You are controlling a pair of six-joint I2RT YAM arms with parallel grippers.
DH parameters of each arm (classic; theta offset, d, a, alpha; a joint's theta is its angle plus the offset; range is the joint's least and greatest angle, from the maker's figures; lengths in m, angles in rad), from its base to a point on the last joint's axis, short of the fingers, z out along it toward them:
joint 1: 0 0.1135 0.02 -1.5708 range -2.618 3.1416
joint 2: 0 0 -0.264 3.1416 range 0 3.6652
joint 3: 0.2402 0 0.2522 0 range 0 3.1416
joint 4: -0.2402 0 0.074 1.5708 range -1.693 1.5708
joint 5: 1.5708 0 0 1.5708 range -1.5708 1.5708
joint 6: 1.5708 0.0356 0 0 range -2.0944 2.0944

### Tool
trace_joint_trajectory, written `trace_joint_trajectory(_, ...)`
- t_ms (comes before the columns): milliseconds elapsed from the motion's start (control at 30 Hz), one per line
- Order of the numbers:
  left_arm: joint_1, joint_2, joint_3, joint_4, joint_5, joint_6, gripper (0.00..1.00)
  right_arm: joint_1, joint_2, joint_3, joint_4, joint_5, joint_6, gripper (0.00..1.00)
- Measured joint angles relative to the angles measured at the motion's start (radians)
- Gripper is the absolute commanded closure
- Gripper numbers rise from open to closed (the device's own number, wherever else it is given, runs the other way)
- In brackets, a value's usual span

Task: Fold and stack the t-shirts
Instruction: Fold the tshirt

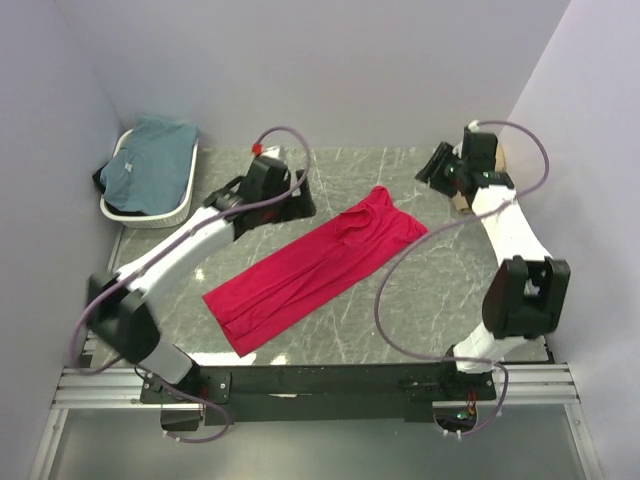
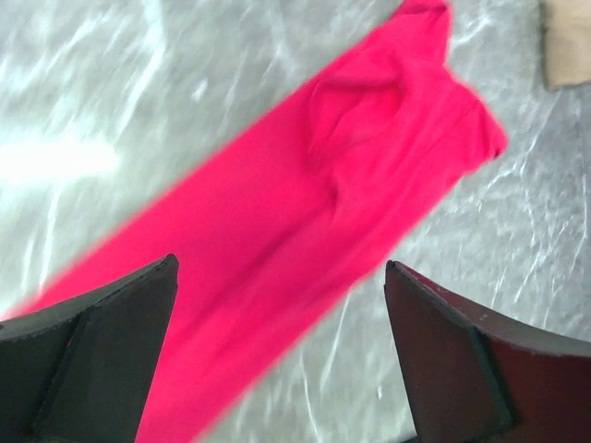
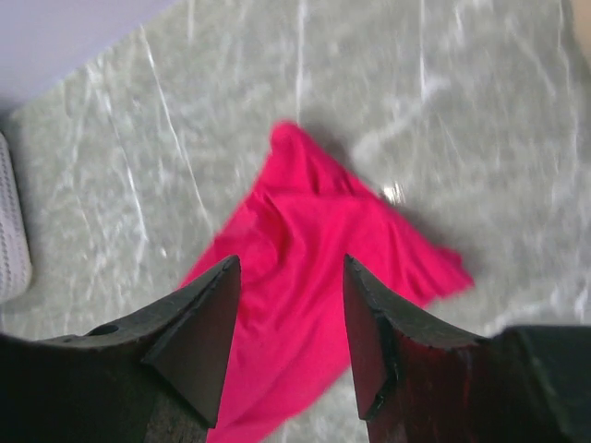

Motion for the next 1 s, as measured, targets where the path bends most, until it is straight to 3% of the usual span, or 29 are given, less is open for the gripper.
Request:
trace_joint_trajectory(133,0.096,0.219,0.102,0.143,0.165,0.111,0.01,-0.003,-0.117,-0.211,0.041,-0.005,0.019,0.45)
trace_joint_trajectory(367,0.199,0.593,0.338,0.264,0.416,0.234,0.00,-0.006,-0.158,-0.478,0.061,-0.023,0.056,0.44)
trace_joint_trajectory(633,0.189,0.853,0.607,0.299,0.635,0.280,0.01,-0.007,-0.143,-0.538,0.138,-0.030,0.090,0.44)
trace_joint_trajectory(1000,0.188,1.105,0.850,0.301,0.824,0.304,0.01,-0.007,0.053,-0.510,0.212,-0.061,0.123,0.44)
